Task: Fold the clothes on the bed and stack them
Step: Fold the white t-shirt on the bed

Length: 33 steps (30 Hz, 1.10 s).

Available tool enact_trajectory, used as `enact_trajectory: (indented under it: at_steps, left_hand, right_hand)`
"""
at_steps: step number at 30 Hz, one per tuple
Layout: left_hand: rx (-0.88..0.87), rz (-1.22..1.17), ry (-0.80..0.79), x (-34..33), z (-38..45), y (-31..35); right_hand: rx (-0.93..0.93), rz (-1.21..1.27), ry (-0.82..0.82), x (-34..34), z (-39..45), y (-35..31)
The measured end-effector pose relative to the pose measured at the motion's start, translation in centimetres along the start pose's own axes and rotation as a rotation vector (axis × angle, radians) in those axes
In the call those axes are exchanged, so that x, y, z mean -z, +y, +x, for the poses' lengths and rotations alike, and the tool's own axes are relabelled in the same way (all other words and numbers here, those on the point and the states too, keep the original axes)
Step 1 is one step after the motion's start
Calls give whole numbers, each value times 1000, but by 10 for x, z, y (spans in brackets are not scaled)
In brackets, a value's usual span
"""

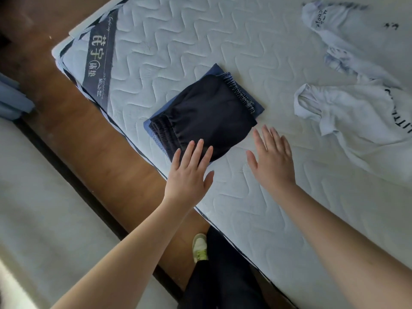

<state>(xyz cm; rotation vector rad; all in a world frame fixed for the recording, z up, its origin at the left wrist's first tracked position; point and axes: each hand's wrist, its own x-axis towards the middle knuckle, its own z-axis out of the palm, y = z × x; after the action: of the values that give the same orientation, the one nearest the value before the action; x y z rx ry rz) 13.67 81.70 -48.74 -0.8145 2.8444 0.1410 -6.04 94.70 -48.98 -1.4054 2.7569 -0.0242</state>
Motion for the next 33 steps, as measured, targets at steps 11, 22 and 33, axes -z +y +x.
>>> enact_trajectory:
  at_steps: [11, 22, 33]
  left_hand:
    - [-265, 16, 32, 89, -14, 78]
    - [-501, 98, 27, 120, 16, 208]
    - [-553, 164, -25, 115, 49, 355]
  right_hand:
    - [-300, -3, -6, 111, -113, 80]
    - [-470, 36, 51, 128, -164, 167]
    - [-553, 114, 3, 124, -219, 290]
